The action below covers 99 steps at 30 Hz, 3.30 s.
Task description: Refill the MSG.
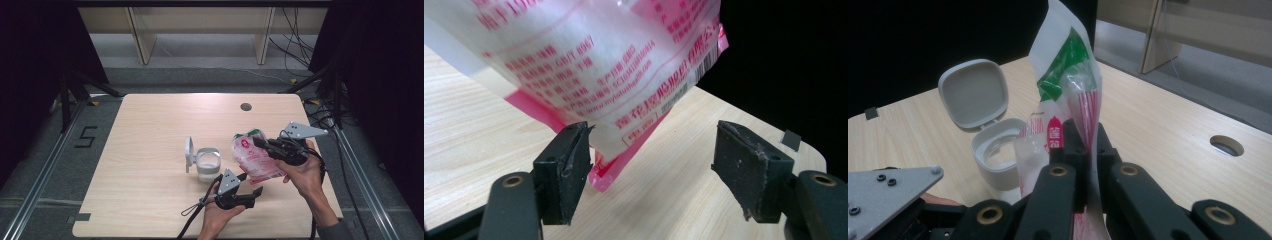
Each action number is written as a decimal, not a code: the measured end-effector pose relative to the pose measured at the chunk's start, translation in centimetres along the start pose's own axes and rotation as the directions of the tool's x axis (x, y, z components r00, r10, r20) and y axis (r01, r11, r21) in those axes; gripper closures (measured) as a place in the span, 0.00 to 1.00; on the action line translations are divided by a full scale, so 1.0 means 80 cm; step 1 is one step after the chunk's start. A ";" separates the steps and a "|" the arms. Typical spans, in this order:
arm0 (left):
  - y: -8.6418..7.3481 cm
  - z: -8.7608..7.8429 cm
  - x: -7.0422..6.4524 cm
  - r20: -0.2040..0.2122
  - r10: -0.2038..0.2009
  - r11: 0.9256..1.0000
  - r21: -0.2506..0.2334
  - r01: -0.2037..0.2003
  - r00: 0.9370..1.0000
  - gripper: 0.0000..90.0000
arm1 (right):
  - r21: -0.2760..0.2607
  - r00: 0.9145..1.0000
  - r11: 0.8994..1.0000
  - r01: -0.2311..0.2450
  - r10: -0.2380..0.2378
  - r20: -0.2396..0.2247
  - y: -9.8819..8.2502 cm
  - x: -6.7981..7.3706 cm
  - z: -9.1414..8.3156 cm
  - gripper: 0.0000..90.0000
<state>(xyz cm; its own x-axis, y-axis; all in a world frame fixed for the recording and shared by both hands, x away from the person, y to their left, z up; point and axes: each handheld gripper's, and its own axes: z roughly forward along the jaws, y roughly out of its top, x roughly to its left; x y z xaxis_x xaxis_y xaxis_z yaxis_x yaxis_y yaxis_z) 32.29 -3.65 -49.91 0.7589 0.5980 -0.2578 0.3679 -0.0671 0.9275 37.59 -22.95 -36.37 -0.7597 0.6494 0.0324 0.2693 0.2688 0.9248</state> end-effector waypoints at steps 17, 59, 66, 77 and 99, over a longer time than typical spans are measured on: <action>0.001 -0.021 0.005 -0.030 0.007 1.000 0.000 -0.007 1.000 0.34 | -0.018 0.999 0.999 -0.036 0.035 -0.042 -0.011 0.007 -0.002 1.00; 0.003 -0.061 0.026 -0.058 0.062 0.998 0.026 -0.061 0.996 0.33 | -0.020 0.977 0.986 -0.164 0.165 0.136 -0.076 -0.068 -0.025 1.00; 0.003 -0.058 0.031 -0.060 0.031 1.000 0.000 -0.031 0.998 0.32 | -0.001 0.970 0.981 -0.193 0.191 0.147 -0.086 -0.075 -0.021 1.00; 0.007 -0.067 0.033 -0.083 0.032 0.999 0.003 -0.032 0.996 0.32 | 0.025 0.964 0.977 -0.211 0.203 0.171 -0.096 -0.084 -0.018 1.00; 0.005 -0.087 0.038 -0.121 0.027 0.999 -0.014 -0.029 0.992 0.32 | 0.085 0.955 0.971 -0.223 0.201 0.217 -0.112 -0.096 -0.015 0.99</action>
<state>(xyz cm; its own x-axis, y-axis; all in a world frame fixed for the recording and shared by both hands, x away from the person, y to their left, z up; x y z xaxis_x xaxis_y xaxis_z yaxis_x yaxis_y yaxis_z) 30.98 3.70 -48.44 0.6976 0.6885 -0.1981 0.3382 -0.0727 0.9382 40.30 -31.23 -44.47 -0.5433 0.8287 0.1344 0.4812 0.1763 0.8587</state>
